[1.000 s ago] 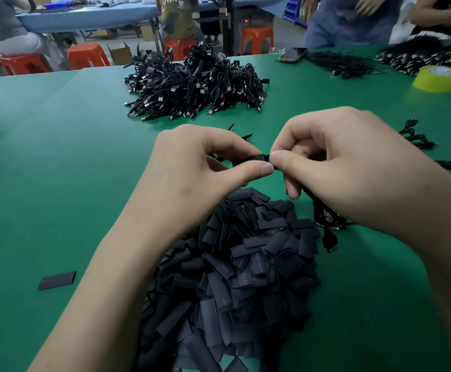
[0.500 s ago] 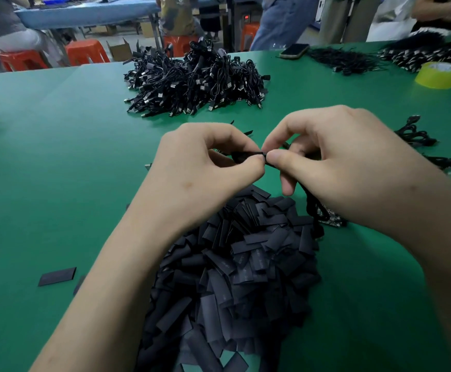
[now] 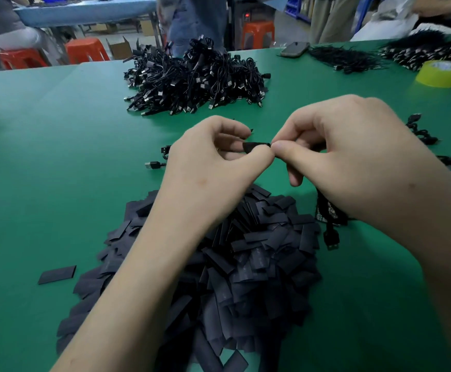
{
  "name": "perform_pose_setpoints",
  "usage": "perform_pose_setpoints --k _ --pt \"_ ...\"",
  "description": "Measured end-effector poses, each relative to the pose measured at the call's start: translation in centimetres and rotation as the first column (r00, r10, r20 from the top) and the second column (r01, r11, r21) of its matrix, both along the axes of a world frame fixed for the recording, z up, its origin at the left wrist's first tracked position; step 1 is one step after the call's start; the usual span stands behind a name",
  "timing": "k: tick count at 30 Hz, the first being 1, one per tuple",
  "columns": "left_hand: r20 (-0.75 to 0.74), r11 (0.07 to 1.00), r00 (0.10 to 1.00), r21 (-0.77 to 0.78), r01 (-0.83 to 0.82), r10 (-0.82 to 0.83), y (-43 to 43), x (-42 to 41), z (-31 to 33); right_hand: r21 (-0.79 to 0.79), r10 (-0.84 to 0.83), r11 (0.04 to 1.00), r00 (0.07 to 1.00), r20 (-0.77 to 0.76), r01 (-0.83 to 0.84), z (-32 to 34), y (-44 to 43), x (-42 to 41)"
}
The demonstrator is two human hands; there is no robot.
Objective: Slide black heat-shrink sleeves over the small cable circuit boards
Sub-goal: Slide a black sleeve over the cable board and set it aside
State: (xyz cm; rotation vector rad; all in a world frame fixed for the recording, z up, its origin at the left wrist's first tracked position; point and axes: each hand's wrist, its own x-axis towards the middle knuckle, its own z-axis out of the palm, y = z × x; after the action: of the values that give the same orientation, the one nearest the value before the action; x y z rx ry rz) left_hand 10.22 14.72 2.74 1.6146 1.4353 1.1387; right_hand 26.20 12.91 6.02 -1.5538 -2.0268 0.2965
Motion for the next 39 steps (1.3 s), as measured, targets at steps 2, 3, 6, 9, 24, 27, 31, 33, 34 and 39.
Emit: perform_pose_setpoints --k 2,3,6,9,24,27,31,33,34,39 --pt "0.069 0.999 0.998 -0.043 0.000 0.003 0.0 0.0 0.1 -0.004 -0.004 1.000 1.000 -0.009 0.004 -0.1 0.0 0.1" --pt "0.096 0.999 0.995 -0.050 0.000 0.005 0.0 0.0 0.1 -0.002 -0.007 1.000 1.000 -0.013 0.007 -0.1 0.1 0.2" --pt "0.136 1.000 0.991 -0.026 -0.007 0.010 0.0 0.0 0.1 -0.009 -0.013 1.000 0.999 -0.030 0.013 -0.3 0.2 0.3" --pt "0.153 1.000 0.988 0.010 -0.004 0.002 -0.2 0.3 -0.1 -0.030 -0.014 0.999 0.998 -0.057 0.013 -0.3 0.2 0.2" --pt "0.150 0.993 0.986 0.105 0.059 -0.075 0.2 -1.0 0.3 -0.062 0.004 0.998 0.971 -0.240 -0.019 -0.9 0.9 1.8" --pt "0.111 0.978 0.982 0.160 0.136 -0.155 0.5 -2.1 0.8 -0.135 0.003 0.989 0.903 -0.429 -0.067 -0.9 1.0 2.3" --pt "0.161 0.943 0.944 0.217 0.251 -0.289 0.8 -3.2 0.9 -0.205 0.020 0.962 0.797 -0.604 -0.180 -0.4 1.0 2.7" --pt "0.249 0.911 0.884 0.233 0.341 -0.395 0.9 -3.8 0.9 -0.234 0.043 0.938 0.756 -0.653 -0.255 -0.1 0.7 3.0" --pt "0.294 0.889 0.843 0.237 0.392 -0.450 1.0 -4.1 0.9 -0.244 0.064 0.925 0.755 -0.652 -0.290 0.1 0.6 3.1" --pt "0.384 0.775 0.679 0.205 0.597 -0.625 1.3 -4.7 0.2 -0.273 0.167 0.877 0.783 -0.599 -0.396 0.3 0.4 3.1"
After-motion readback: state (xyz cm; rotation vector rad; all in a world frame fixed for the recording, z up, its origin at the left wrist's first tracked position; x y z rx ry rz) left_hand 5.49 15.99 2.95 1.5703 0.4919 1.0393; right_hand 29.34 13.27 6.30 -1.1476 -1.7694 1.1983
